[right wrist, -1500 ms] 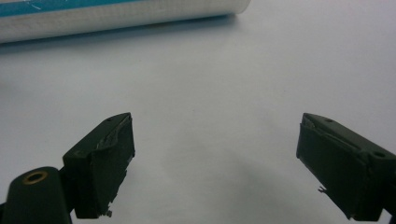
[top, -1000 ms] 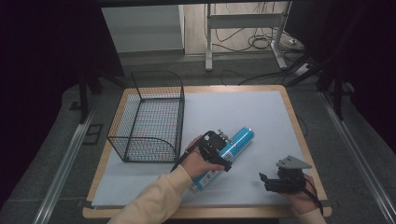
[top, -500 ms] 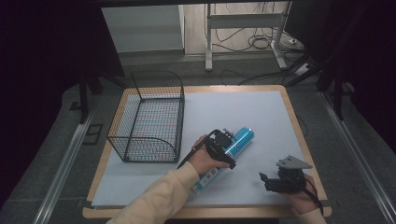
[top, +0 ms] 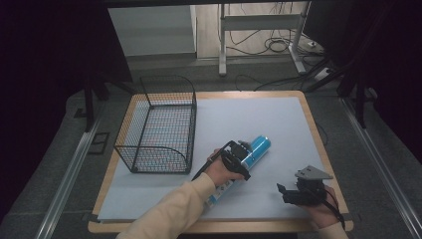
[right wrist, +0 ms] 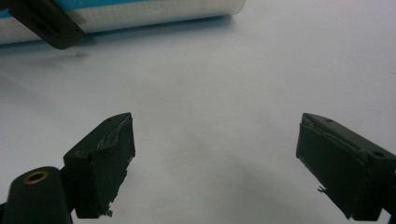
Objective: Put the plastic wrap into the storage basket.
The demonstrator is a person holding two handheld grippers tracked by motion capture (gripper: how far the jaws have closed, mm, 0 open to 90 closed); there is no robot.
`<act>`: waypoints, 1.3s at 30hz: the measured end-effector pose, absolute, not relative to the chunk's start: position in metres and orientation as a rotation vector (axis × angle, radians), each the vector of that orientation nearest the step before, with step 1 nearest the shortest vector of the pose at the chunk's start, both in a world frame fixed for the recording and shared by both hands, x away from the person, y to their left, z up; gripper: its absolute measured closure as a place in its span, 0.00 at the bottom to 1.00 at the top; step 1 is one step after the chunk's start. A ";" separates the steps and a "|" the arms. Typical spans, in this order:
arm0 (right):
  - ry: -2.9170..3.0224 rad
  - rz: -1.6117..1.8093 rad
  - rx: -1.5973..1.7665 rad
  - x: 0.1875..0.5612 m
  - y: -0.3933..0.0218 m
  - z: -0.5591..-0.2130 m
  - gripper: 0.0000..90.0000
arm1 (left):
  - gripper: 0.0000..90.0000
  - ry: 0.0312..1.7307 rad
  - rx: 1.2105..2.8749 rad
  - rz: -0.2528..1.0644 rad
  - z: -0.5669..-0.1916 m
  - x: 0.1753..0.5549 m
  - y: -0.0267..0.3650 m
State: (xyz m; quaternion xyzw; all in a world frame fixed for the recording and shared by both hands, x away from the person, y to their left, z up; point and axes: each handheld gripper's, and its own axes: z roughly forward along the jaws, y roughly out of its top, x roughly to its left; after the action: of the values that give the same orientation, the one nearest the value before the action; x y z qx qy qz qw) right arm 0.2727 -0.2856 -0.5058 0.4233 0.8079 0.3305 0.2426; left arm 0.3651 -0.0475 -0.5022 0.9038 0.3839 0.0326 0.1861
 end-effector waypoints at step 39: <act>2.178 0.916 1.167 0.273 -0.290 -0.503 0.14 | 0.35 1.099 2.508 -0.059 -0.474 0.377 -0.023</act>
State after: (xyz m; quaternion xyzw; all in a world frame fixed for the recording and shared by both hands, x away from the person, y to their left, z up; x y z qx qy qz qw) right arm 0.2732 -0.2896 -0.5027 0.4287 0.8002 0.3364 0.2503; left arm 0.3773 -0.0228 -0.4744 0.8972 0.3932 -0.0212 0.2001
